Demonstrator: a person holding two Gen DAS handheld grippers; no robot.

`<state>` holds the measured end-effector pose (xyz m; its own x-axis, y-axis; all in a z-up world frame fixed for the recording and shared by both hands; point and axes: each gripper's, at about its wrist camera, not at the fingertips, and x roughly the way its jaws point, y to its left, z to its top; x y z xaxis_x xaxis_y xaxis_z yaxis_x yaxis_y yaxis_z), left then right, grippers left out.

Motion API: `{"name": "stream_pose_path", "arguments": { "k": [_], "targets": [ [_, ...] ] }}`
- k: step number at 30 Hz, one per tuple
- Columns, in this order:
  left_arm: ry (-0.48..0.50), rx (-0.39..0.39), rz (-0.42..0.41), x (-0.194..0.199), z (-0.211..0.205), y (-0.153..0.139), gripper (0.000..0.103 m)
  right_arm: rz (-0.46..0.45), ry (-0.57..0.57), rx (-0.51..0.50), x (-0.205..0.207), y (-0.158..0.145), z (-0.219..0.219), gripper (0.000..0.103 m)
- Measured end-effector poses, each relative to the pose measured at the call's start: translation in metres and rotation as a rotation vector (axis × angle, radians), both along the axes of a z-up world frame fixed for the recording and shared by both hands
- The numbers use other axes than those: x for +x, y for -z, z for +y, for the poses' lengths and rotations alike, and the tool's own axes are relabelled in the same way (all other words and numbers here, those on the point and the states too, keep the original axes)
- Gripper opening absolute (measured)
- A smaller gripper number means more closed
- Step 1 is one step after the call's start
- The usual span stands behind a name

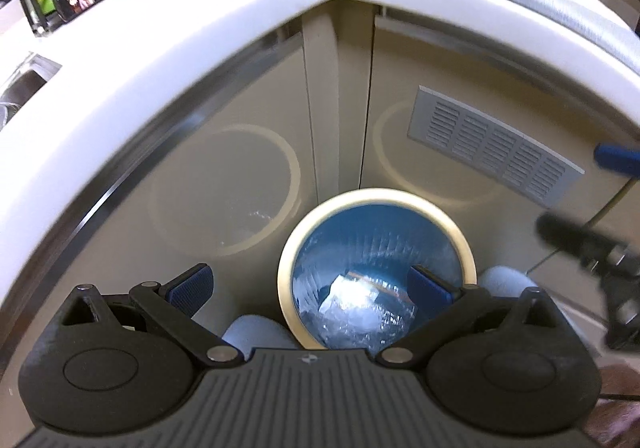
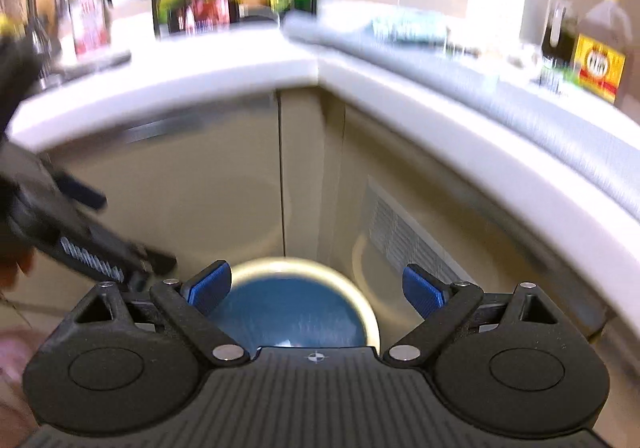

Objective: Collect trash
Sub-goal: 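Hold both grippers open above the bin, then raise them, then grasp the white toothbrush on the mat with the right gripper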

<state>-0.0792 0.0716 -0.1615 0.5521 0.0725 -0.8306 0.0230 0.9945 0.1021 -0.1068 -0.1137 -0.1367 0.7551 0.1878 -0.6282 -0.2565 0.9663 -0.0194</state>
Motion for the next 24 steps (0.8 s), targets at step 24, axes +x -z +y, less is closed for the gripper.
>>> {"name": "stream_pose_path", "arguments": {
  "k": [24],
  "targets": [
    [-0.029, -0.074, -0.079, -0.003, 0.013, -0.037, 0.103, -0.093, 0.305, 0.058, 0.156, -0.076, -0.094, 0.103]
  ]
}}
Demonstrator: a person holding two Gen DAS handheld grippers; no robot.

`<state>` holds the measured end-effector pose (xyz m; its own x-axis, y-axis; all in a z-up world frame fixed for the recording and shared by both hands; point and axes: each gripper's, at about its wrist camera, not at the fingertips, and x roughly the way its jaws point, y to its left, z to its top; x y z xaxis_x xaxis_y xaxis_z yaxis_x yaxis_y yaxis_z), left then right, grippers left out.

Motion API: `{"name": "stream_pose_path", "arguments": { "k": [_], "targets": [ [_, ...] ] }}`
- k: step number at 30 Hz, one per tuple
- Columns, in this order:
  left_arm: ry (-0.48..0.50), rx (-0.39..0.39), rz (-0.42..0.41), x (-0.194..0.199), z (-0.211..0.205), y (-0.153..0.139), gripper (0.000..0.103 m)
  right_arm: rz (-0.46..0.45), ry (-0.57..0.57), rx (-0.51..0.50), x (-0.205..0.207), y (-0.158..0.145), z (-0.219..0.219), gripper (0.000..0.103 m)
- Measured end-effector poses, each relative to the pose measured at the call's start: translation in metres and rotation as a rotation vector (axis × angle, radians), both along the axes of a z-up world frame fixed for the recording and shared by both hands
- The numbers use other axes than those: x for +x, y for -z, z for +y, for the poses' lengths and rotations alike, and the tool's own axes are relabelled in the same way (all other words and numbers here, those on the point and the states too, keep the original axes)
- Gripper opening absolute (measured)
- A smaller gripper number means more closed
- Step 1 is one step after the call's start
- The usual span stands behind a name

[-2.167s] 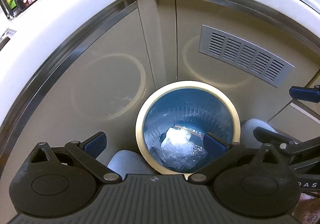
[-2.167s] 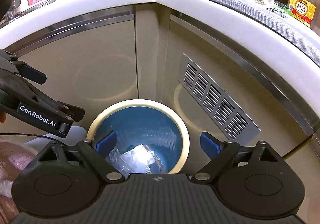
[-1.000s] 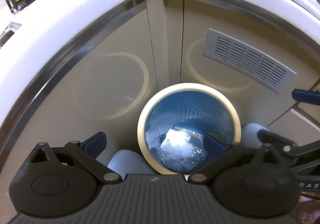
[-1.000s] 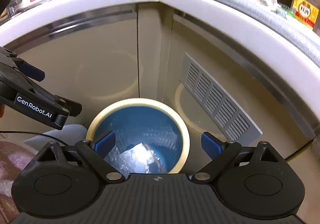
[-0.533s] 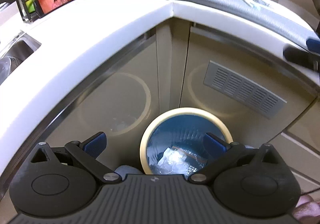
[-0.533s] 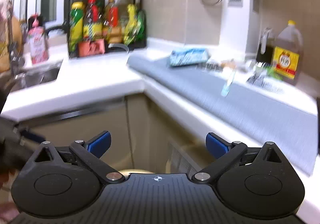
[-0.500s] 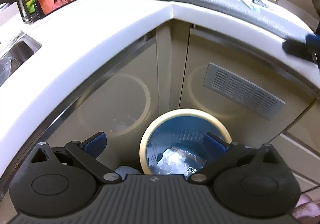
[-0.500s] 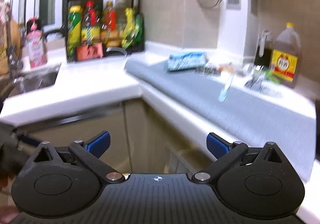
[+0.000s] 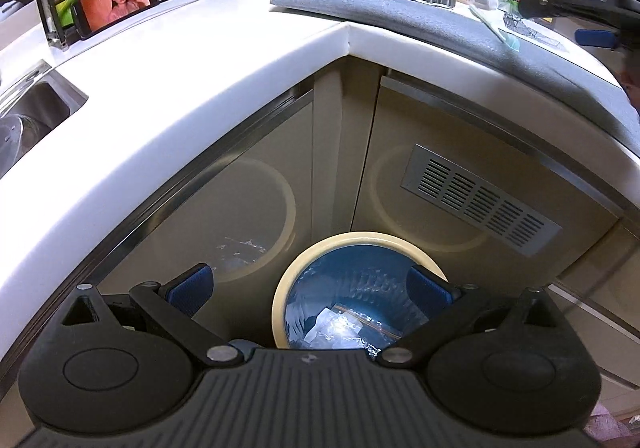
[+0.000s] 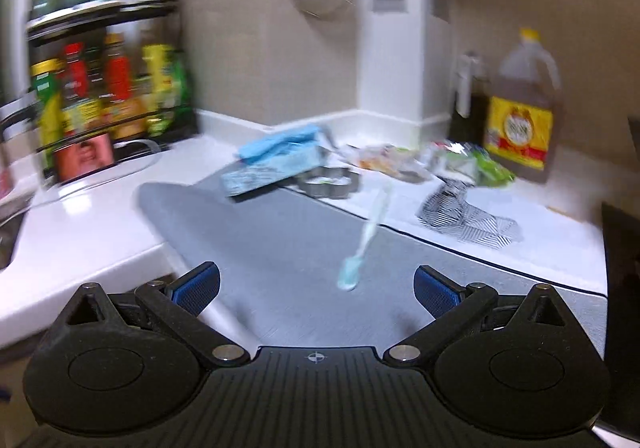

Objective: Collect trash
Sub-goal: 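Grasp the white toothbrush on the mat with the right gripper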

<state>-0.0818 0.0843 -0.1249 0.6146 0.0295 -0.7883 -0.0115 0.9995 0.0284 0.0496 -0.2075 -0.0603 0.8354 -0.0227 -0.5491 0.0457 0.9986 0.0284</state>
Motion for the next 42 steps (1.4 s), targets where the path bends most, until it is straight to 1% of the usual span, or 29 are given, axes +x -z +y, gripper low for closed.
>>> {"name": "stream_pose_path", "arguments": {
  "k": [7, 10, 13, 18, 24, 25, 26, 27, 28, 29, 30, 32, 36, 38, 42],
  "targets": [
    [-0.024, -0.007, 0.01, 0.003, 0.008, 0.002, 0.103, 0.127, 0.117, -0.053, 0.077, 0.032, -0.02, 0.103],
    [-0.025, -0.003, 0.014, 0.003, 0.009, 0.001, 0.103, 0.188, 0.162, -0.044, 0.102, 0.044, -0.029, 0.103],
    [-0.032, -0.007, 0.014, 0.006, 0.01, 0.0, 0.103, 0.184, 0.17, -0.054, 0.113, 0.048, -0.03, 0.103],
    [-0.023, -0.025, 0.016, 0.01, 0.008, -0.004, 0.103, 0.163, 0.161, -0.045, 0.117, 0.051, -0.031, 0.103],
    [0.01, -0.009, 0.004, 0.01, -0.001, -0.009, 0.103, 0.185, 0.166, -0.06, 0.126, 0.049, -0.03, 0.103],
    [0.012, -0.008, 0.001, 0.009, -0.001, -0.01, 0.103, 0.173, 0.164, -0.062, 0.124, 0.049, -0.029, 0.097],
    [0.012, -0.007, -0.003, 0.009, -0.002, -0.011, 0.103, 0.156, 0.154, -0.063, 0.121, 0.048, -0.028, 0.084],
    [0.012, -0.007, -0.005, 0.008, -0.002, -0.012, 0.103, 0.142, 0.14, -0.068, 0.119, 0.046, -0.026, 0.076],
    [0.01, -0.008, -0.005, 0.009, -0.001, -0.013, 0.103, 0.132, 0.116, -0.075, 0.116, 0.045, -0.025, 0.052],
    [0.008, -0.01, -0.007, 0.01, -0.001, -0.014, 0.103, 0.127, 0.086, -0.082, 0.114, 0.044, -0.023, 0.024],
    [0.008, -0.013, -0.008, 0.011, -0.001, -0.016, 0.103, 0.128, 0.071, -0.102, 0.113, 0.043, -0.02, 0.014],
    [0.008, -0.019, -0.014, 0.012, -0.001, -0.019, 0.103, 0.125, 0.059, -0.132, 0.108, 0.043, -0.018, 0.014],
    [0.022, -0.013, -0.051, 0.018, -0.006, -0.031, 0.103, 0.121, 0.088, -0.107, 0.095, 0.039, -0.03, 0.013],
    [0.036, -0.003, -0.082, 0.024, -0.009, -0.04, 0.103, 0.119, 0.099, -0.086, 0.084, 0.038, -0.041, 0.013],
    [0.07, 0.02, -0.166, 0.044, -0.019, -0.061, 0.103, 0.117, 0.124, -0.098, 0.062, 0.036, -0.062, 0.013]
  ]
}}
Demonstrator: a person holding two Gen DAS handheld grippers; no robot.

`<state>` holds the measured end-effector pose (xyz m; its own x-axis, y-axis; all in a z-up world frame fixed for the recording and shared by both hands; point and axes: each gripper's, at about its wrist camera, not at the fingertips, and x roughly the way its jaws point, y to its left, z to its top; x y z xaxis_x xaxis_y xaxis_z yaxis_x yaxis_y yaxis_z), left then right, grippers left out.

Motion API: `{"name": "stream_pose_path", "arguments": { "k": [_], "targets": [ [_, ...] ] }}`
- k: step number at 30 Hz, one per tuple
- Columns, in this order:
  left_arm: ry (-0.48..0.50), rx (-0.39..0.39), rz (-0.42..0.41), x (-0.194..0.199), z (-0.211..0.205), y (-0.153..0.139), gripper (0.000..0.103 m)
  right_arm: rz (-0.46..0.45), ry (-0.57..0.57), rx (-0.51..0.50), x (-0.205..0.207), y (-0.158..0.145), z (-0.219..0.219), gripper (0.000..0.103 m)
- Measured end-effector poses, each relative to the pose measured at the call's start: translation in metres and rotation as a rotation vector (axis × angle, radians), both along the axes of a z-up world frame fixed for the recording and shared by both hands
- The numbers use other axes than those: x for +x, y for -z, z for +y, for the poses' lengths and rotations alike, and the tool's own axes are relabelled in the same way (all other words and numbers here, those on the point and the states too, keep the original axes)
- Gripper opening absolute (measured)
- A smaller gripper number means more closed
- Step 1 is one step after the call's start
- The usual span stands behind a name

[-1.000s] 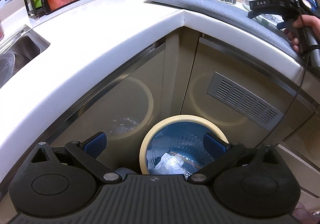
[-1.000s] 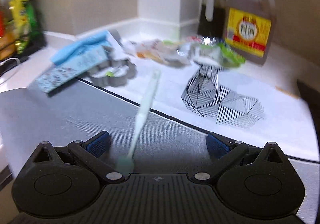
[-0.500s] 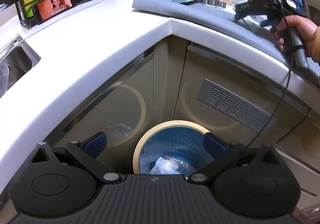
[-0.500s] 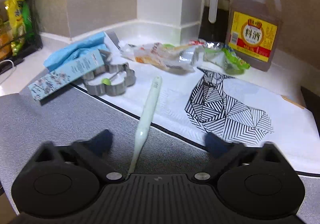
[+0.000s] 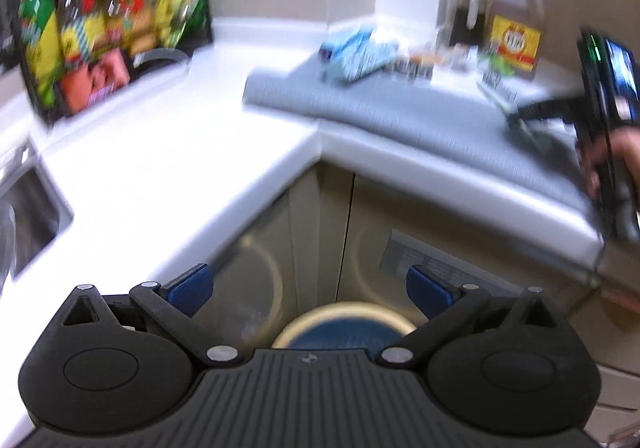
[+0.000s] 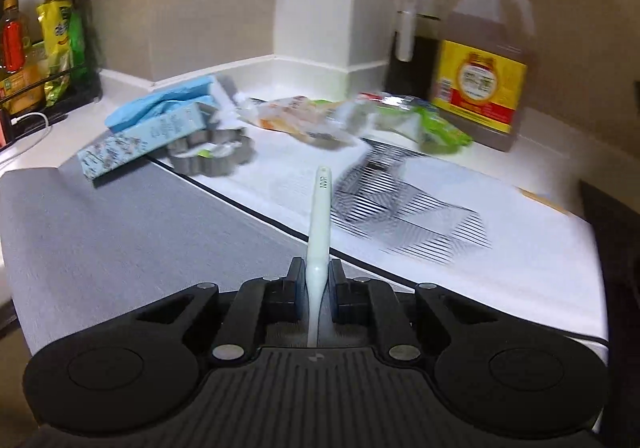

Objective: Collect trash
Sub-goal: 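Grasp the white toothbrush on the mat with the right gripper, then grasp the blue-patterned paper box with the left gripper while the right gripper holds the toothbrush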

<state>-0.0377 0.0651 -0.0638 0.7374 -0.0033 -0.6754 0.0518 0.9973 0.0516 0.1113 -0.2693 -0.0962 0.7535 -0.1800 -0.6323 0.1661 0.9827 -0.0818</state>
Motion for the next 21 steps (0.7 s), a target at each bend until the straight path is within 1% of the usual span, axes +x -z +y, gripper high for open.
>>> {"name": "stream_pose_path", "arguments": {
  "k": [2, 3, 7, 9, 11, 13, 18, 21],
  "targets": [
    [0.025, 0.023, -0.055, 0.013, -0.009, -0.01, 0.103, -0.004, 0.007, -0.036, -0.01, 0.002, -0.006, 0.013],
    [0.039, 0.033, -0.08, 0.022, -0.014, -0.015, 0.103, -0.008, 0.006, -0.037, -0.013, 0.003, -0.009, 0.013],
    [0.087, 0.037, -0.169, 0.068, -0.031, -0.032, 0.103, -0.021, 0.019, 0.007, -0.017, 0.004, -0.016, 0.014],
    [0.104, 0.038, -0.224, 0.096, -0.038, -0.038, 0.103, -0.022, 0.024, 0.01, -0.017, 0.004, -0.016, 0.014],
    [0.128, 0.04, -0.261, 0.126, -0.043, -0.042, 0.103, -0.021, 0.025, 0.009, -0.017, 0.004, -0.016, 0.014],
    [0.145, 0.031, -0.259, 0.159, -0.049, -0.044, 0.103, -0.02, 0.024, 0.009, -0.017, 0.004, -0.016, 0.014],
    [0.224, -0.042, -0.157, 0.241, -0.059, -0.035, 0.103, -0.02, 0.024, 0.006, -0.017, 0.004, -0.016, 0.014],
    [0.227, -0.056, -0.119, 0.277, -0.064, -0.025, 0.103, -0.017, 0.021, -0.009, -0.015, 0.004, -0.014, 0.014]
  ]
}}
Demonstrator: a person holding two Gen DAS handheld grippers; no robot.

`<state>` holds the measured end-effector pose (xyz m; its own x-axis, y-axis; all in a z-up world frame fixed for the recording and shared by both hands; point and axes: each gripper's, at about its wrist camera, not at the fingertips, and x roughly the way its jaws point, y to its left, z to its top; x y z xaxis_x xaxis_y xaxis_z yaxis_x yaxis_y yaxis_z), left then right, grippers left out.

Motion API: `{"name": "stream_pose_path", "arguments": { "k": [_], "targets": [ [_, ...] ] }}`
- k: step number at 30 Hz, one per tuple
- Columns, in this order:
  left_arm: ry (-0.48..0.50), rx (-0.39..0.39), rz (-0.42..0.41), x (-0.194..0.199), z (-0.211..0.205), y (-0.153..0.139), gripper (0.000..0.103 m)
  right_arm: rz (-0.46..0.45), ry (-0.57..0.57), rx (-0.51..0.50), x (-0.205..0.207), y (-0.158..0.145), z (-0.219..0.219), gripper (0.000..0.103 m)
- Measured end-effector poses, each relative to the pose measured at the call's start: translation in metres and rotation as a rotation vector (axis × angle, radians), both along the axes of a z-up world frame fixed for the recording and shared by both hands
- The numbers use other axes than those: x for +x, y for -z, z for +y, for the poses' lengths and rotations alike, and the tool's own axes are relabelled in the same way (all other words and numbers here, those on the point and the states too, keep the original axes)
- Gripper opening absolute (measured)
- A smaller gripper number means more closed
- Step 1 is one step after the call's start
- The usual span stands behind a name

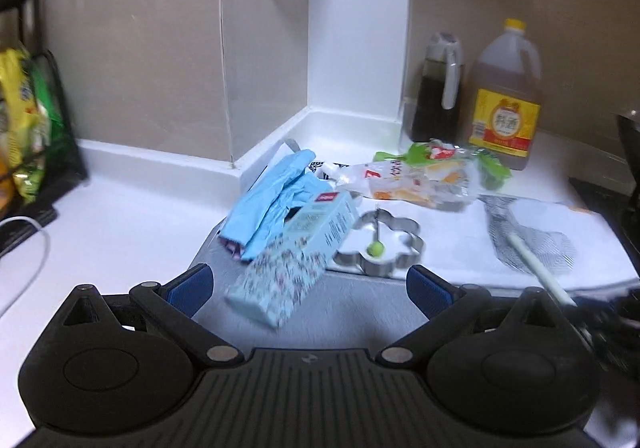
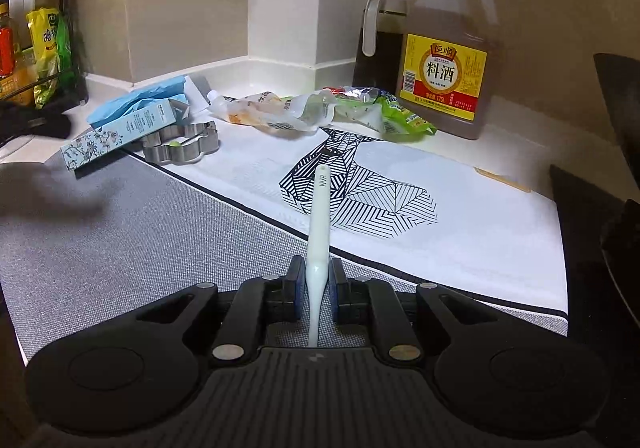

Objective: Collect trash
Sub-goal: 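Grasp the blue-patterned paper box with the left gripper while the right gripper holds the toothbrush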

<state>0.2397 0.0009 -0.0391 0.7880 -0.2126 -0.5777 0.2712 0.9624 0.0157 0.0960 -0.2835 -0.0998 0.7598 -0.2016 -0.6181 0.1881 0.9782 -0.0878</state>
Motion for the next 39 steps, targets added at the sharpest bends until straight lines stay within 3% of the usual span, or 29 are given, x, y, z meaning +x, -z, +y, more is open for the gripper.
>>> {"name": "stream_pose_path", "arguments": {
  "k": [7, 13, 15, 17, 20, 22, 32, 36, 39],
  "targets": [
    [-0.059, 0.051, 0.091, 0.06, 0.004, 0.03, 0.103, 0.002, -0.002, -0.008, 0.0, 0.001, 0.001, 0.014],
    [-0.064, 0.071, 0.12, 0.068, 0.006, 0.045, 0.103, 0.002, -0.002, -0.01, 0.0, 0.001, 0.002, 0.014],
    [-0.076, 0.07, 0.097, 0.06, 0.006, 0.039, 0.097, 0.003, -0.002, -0.013, 0.0, 0.001, 0.002, 0.014],
    [-0.08, 0.076, 0.096, 0.054, 0.004, 0.034, 0.072, 0.003, -0.002, -0.017, 0.001, 0.001, 0.003, 0.014],
    [-0.042, 0.067, 0.104, 0.036, -0.002, 0.029, 0.058, 0.004, -0.002, -0.023, 0.001, 0.001, 0.003, 0.014],
    [-0.039, 0.086, 0.099, 0.02, -0.007, 0.027, 0.054, 0.004, -0.003, -0.025, 0.001, 0.002, 0.003, 0.014],
    [0.036, 0.02, 0.084, -0.07, -0.013, 0.01, 0.053, 0.018, -0.04, -0.02, -0.023, -0.002, 0.01, 0.014],
    [0.051, 0.098, 0.057, -0.074, -0.027, 0.015, 0.054, 0.014, -0.038, -0.015, -0.028, -0.002, 0.008, 0.014],
    [0.044, 0.093, 0.071, -0.067, -0.032, 0.019, 0.053, 0.01, -0.03, 0.002, -0.028, -0.002, 0.007, 0.014]
  ]
}}
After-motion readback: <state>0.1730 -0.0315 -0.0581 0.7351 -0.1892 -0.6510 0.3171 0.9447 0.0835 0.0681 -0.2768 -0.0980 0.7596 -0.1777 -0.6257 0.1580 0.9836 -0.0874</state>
